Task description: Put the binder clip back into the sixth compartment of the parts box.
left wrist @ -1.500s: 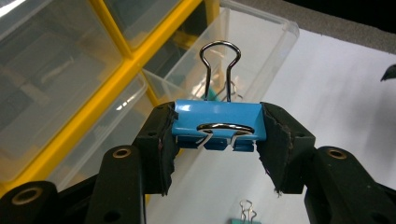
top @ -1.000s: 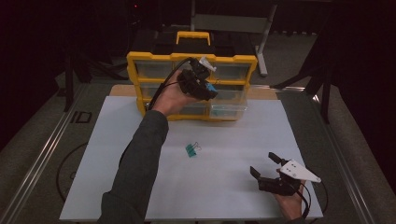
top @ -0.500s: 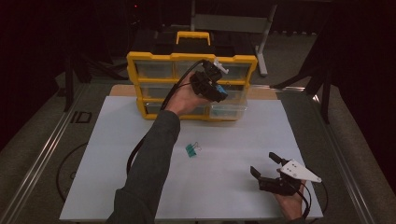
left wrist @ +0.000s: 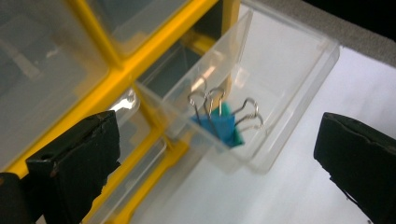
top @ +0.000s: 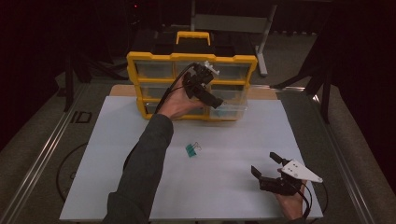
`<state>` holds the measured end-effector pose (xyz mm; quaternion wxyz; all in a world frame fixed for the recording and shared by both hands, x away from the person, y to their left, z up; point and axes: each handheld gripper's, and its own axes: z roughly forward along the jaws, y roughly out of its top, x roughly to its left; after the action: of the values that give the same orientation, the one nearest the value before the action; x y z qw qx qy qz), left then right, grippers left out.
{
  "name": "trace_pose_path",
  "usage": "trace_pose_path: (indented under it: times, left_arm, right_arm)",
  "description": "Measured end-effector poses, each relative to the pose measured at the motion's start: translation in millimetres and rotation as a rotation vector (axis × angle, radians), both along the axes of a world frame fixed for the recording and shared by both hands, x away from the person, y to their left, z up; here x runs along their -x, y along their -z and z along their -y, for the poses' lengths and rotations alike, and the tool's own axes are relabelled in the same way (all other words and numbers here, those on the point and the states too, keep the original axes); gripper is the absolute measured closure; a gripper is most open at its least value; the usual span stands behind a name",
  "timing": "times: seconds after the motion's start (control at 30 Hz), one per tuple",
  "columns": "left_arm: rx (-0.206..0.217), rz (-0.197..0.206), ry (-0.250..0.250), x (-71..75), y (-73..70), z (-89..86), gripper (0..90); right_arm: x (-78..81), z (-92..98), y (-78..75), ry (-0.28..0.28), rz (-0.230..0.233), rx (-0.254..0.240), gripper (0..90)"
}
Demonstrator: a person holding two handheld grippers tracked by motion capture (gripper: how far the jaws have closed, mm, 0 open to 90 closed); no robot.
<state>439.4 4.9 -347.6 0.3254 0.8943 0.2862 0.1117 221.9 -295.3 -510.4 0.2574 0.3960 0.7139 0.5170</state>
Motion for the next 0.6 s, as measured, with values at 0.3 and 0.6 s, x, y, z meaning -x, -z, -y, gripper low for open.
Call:
trace_pose_path:
  times: [0.3,0.6]
  left_arm:
    - [-0.036,0.009,0.005,14.3,15.9,-19.9,0.7]
    - [-0.054,0.001,0.008,26.8,36.9,-32.7,0.9]
  right_arm:
    - [-0.1,0.1,0.3,-0.005,0.002,0.005,9.5]
    - [0.0,-0.7,0.4,-0.007,0.001,0.006,9.4]
